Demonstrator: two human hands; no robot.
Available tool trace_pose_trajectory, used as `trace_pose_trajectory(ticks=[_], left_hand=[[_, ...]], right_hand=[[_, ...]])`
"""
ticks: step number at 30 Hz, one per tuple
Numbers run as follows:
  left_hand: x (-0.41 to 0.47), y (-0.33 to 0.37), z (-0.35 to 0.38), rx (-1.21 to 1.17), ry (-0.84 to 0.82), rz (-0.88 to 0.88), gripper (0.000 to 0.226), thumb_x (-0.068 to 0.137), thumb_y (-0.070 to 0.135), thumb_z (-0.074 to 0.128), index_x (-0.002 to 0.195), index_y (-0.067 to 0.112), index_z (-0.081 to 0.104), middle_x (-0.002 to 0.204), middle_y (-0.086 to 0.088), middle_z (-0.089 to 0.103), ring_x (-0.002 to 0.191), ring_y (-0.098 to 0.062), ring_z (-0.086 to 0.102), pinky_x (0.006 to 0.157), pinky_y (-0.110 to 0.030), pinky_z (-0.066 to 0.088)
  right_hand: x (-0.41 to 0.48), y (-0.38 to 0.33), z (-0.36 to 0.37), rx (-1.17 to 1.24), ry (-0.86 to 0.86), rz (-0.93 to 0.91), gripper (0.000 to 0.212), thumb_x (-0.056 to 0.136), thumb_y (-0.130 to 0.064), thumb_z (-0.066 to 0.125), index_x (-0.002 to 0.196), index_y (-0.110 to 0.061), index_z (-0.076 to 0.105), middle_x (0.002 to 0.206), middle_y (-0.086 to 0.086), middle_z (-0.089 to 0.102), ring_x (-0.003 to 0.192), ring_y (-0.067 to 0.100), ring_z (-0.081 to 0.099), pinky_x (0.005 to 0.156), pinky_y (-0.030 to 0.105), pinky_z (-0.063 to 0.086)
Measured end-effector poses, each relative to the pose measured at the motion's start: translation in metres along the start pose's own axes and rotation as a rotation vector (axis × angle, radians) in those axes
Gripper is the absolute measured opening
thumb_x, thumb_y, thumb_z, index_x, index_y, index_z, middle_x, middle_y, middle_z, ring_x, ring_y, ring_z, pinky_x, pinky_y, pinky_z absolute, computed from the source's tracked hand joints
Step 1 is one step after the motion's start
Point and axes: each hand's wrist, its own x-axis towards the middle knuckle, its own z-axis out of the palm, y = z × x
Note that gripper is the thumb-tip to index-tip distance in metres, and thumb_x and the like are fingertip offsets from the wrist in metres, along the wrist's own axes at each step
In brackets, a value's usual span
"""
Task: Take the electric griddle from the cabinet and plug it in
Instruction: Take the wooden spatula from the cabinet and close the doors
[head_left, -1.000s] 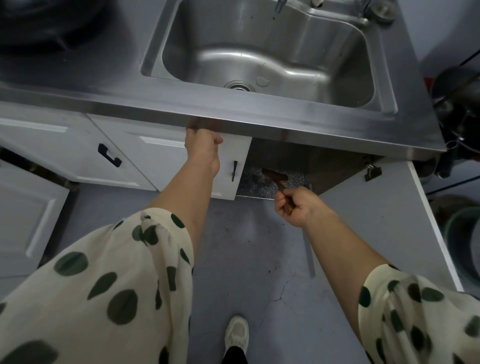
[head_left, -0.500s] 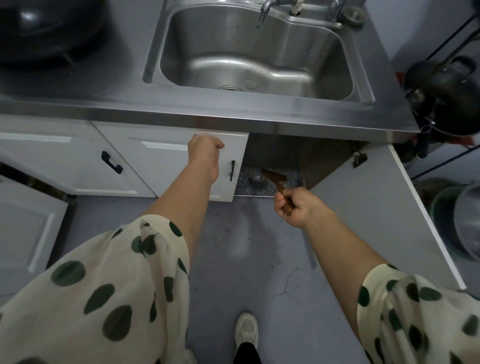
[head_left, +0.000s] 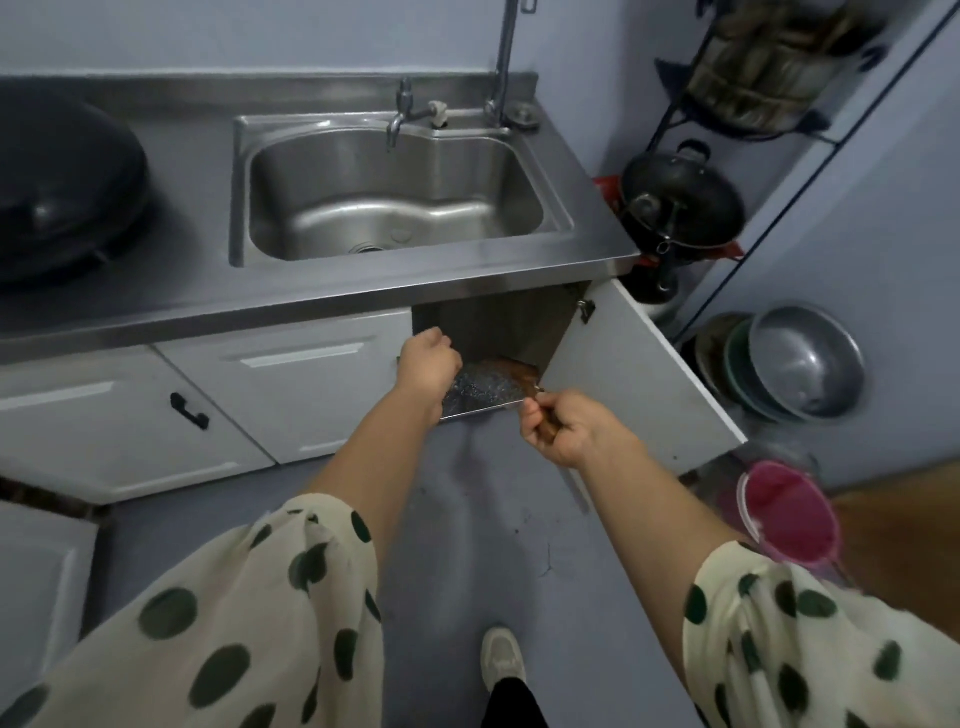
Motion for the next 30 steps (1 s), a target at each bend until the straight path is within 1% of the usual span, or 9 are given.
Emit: trace_pose_trajectory(ticks=[1,2,4,7,11,15,18,25,30], left_hand=[[-0.014,0.006,0.009,0.048,-0.021,0.021,0.051,0.091,-0.009,0.044,0.141,-0.005,0.039,0.145,-0.019,0.047,0.135,-0.035,0.045,0.115,-0.043,0.036],[-0.019,0.006,0.013,0.098,-0.02,0.042,0.052,0.093,-0.007,0.044,0.144,-0.002,0.037,0.145,-0.016,0.047,0.135,-0.031,0.045,0.115,-0.042,0.035],[-0.039,0.013,0.03,0.178,-0.055,0.082,0.05,0.093,-0.007,0.044,0.142,0.0,0.04,0.141,-0.014,0.052,0.129,-0.027,0.051,0.113,-0.039,0.039],[-0.067,0.019,0.06,0.267,-0.112,0.138,0.045,0.092,-0.009,0.043,0.136,-0.001,0.048,0.126,-0.016,0.06,0.107,-0.022,0.059,0.102,-0.033,0.048],[-0.088,0.021,0.104,0.358,-0.198,0.186,0.034,0.092,-0.006,0.044,0.124,-0.004,0.057,0.1,-0.012,0.062,0.081,-0.018,0.058,0.083,-0.032,0.052],[-0.098,0.019,0.155,0.515,-0.275,0.261,0.031,0.09,0.001,0.051,0.118,0.001,0.064,0.11,-0.019,0.069,0.1,-0.03,0.065,0.099,-0.042,0.052],[-0.098,0.013,0.195,0.612,-0.331,0.294,0.03,0.091,0.005,0.052,0.118,0.003,0.065,0.115,-0.019,0.068,0.112,-0.032,0.063,0.104,-0.041,0.047],[-0.059,-0.021,0.278,0.85,-0.401,0.372,0.03,0.095,0.009,0.051,0.122,0.007,0.063,0.119,-0.013,0.065,0.113,-0.026,0.06,0.104,-0.039,0.047],[-0.031,-0.045,0.328,1.105,-0.443,0.484,0.032,0.097,0.01,0.046,0.125,0.01,0.062,0.123,-0.011,0.063,0.112,-0.026,0.059,0.097,-0.033,0.046]], right_hand=[[-0.016,-0.005,-0.008,0.023,0.003,-0.018,0.028,0.101,-0.007,0.029,0.076,-0.004,0.042,0.035,0.007,0.047,0.022,0.01,0.04,0.029,0.009,0.033],[-0.027,-0.007,-0.011,0.036,0.007,-0.026,0.027,0.1,-0.007,0.029,0.077,-0.005,0.042,0.037,0.007,0.047,0.022,0.01,0.041,0.029,0.01,0.033],[-0.059,-0.017,-0.025,0.074,0.011,-0.066,0.026,0.1,-0.005,0.029,0.077,-0.006,0.042,0.042,0.007,0.048,0.023,0.01,0.041,0.028,0.01,0.033],[-0.101,-0.033,-0.045,0.131,0.013,-0.133,0.026,0.099,-0.005,0.029,0.077,-0.007,0.043,0.062,0.005,0.043,0.024,0.009,0.041,0.028,0.011,0.033],[-0.142,-0.057,-0.078,0.185,0.012,-0.187,0.024,0.098,-0.006,0.031,0.078,-0.006,0.044,0.061,0.005,0.044,0.027,0.009,0.042,0.029,0.012,0.033],[-0.168,-0.09,-0.118,0.256,0.008,-0.225,0.025,0.099,-0.007,0.03,0.078,-0.004,0.045,0.052,0.005,0.046,0.028,0.009,0.042,0.029,0.012,0.032],[-0.174,-0.113,-0.147,0.28,0.031,-0.233,0.029,0.099,-0.008,0.029,0.077,-0.003,0.047,0.04,0.005,0.049,0.027,0.008,0.042,0.029,0.011,0.032],[-0.137,-0.161,-0.215,0.3,0.13,-0.193,0.027,0.099,-0.008,0.033,0.077,-0.001,0.049,0.049,0.004,0.049,0.027,0.007,0.043,0.027,0.012,0.032],[-0.101,-0.183,-0.253,0.266,0.181,-0.134,0.026,0.099,-0.009,0.034,0.078,-0.004,0.049,0.041,0.003,0.049,0.028,0.007,0.043,0.028,0.012,0.032]])
